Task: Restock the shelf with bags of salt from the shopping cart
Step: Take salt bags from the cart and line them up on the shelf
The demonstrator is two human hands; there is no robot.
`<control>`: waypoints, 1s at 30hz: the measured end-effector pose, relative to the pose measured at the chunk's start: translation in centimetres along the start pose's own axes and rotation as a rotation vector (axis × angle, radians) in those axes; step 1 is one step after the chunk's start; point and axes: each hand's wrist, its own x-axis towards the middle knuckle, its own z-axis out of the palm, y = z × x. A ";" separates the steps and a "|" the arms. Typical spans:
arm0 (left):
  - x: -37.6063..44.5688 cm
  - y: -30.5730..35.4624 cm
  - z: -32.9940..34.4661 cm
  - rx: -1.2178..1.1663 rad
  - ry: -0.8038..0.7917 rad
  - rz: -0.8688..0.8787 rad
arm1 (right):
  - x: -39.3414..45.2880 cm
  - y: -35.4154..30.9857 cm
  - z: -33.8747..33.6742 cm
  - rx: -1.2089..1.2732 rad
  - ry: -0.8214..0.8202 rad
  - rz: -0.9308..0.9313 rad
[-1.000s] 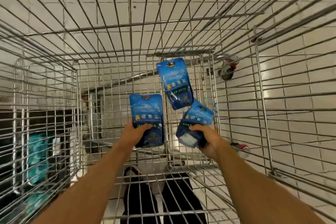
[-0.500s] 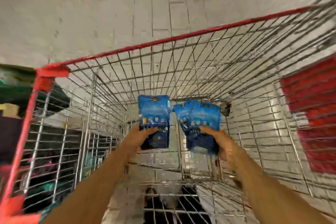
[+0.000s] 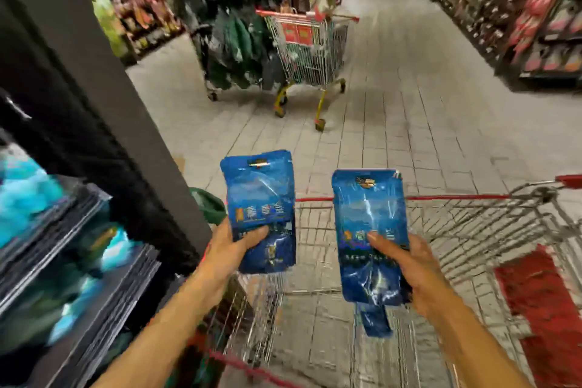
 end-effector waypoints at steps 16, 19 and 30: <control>-26.6 14.5 -16.4 0.131 0.749 0.451 | -8.7 -11.4 28.6 0.128 -0.920 -0.187; -31.4 16.1 -18.9 0.169 0.884 0.508 | -12.2 -12.2 33.8 0.157 -1.073 -0.183; -46.1 24.1 -30.6 0.390 1.275 0.684 | -23.6 -17.9 51.4 0.274 -1.395 -0.299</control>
